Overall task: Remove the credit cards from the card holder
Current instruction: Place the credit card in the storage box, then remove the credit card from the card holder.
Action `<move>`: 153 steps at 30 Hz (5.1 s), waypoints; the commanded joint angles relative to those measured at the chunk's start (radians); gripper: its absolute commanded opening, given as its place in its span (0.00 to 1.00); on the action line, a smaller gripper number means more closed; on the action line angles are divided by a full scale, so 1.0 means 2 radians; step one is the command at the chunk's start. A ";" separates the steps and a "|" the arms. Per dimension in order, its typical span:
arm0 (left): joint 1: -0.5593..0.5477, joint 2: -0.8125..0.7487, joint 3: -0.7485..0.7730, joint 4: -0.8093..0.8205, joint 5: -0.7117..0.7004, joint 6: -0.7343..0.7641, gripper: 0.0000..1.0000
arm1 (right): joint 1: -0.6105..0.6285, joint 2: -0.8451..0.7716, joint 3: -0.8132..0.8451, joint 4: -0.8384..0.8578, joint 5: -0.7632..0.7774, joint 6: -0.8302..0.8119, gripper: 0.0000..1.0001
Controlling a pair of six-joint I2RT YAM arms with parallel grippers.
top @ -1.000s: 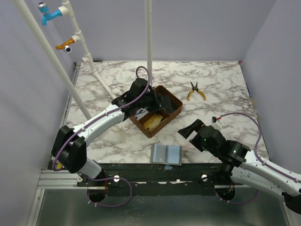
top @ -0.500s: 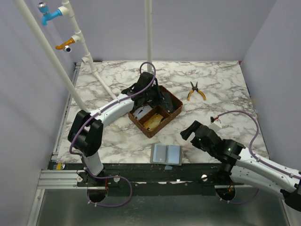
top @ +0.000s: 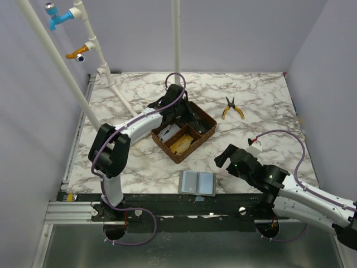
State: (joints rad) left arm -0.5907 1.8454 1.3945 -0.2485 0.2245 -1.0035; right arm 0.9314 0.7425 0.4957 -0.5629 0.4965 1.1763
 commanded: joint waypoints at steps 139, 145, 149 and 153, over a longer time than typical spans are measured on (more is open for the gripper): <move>-0.044 -0.402 -0.393 -0.077 -0.010 0.097 0.34 | 0.122 0.380 0.053 0.139 -0.090 0.007 0.02; -0.074 -0.369 -0.395 -0.059 -0.011 0.088 0.15 | 0.102 0.364 0.011 0.209 -0.121 -0.006 0.01; -0.097 -0.339 -0.392 -0.041 -0.011 0.083 0.08 | 0.077 0.351 -0.028 0.261 -0.151 -0.017 0.01; -0.115 -0.302 -0.384 -0.028 -0.013 0.084 0.04 | 0.065 0.341 -0.047 0.277 -0.162 -0.025 0.01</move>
State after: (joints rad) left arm -0.7879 1.1831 0.6128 -0.3565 0.1883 -0.8280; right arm 1.0859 1.3838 0.4793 0.0418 0.1928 1.1847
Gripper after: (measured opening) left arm 0.060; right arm 0.008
